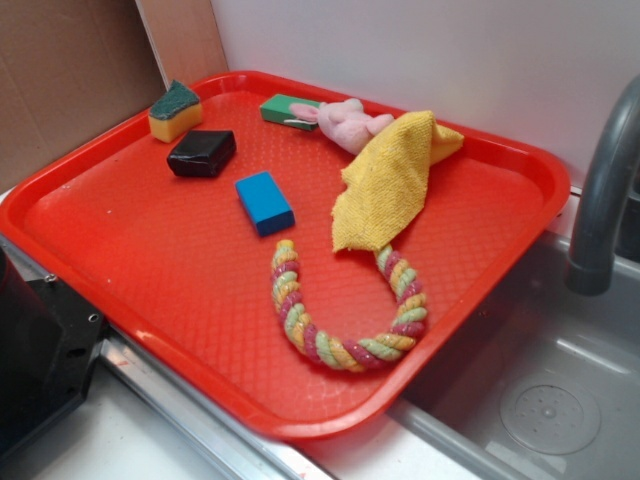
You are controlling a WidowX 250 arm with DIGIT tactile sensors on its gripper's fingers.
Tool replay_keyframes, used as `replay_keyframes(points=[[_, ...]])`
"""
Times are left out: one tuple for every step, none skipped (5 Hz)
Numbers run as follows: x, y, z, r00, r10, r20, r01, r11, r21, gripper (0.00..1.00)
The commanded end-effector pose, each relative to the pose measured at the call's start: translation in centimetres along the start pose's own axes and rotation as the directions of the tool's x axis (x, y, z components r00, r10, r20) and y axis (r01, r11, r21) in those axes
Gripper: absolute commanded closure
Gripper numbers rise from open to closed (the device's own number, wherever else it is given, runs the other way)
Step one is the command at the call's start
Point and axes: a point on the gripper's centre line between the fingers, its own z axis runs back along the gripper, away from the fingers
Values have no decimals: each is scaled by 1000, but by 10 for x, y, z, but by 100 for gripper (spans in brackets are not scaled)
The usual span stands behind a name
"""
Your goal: Grab the multicolored rope.
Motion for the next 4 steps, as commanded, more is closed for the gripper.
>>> replay_keyframes(points=[[0,0,0,1000,0,0,0,1000,0,0],[-8,-33,-51,994,37,-106,-39,999,-23,0],[-3,-71,-81,960,199,-195,-225,967,-120,0],[9,-121,-92,948,256,-188,-284,947,-147,0]])
